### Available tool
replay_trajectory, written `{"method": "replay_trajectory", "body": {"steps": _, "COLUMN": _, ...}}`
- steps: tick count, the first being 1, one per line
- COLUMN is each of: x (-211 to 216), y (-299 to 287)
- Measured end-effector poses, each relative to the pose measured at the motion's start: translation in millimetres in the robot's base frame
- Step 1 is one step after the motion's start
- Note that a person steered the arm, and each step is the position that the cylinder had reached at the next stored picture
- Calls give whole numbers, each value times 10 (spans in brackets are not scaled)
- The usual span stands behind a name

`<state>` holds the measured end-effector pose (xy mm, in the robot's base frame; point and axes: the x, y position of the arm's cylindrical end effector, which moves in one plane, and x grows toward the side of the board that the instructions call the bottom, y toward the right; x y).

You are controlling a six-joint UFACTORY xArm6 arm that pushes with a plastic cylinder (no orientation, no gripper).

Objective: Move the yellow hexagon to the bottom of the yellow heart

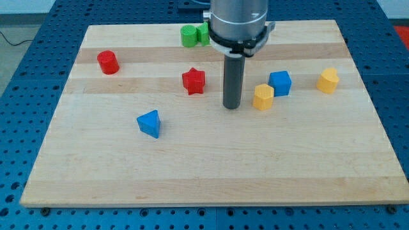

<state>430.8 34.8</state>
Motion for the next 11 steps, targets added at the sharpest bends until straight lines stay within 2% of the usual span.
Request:
{"method": "replay_trajectory", "body": {"steps": 1, "x": -165, "y": 241}}
{"method": "replay_trajectory", "body": {"steps": 3, "x": 378, "y": 1105}}
{"method": "replay_trajectory", "body": {"steps": 4, "x": 389, "y": 1148}}
{"method": "replay_trajectory", "body": {"steps": 5, "x": 575, "y": 865}}
{"method": "replay_trajectory", "body": {"steps": 6, "x": 886, "y": 909}}
{"method": "replay_trajectory", "body": {"steps": 7, "x": 826, "y": 1265}}
{"method": "replay_trajectory", "body": {"steps": 9, "x": 358, "y": 1843}}
{"method": "replay_trajectory", "body": {"steps": 11, "x": 294, "y": 1983}}
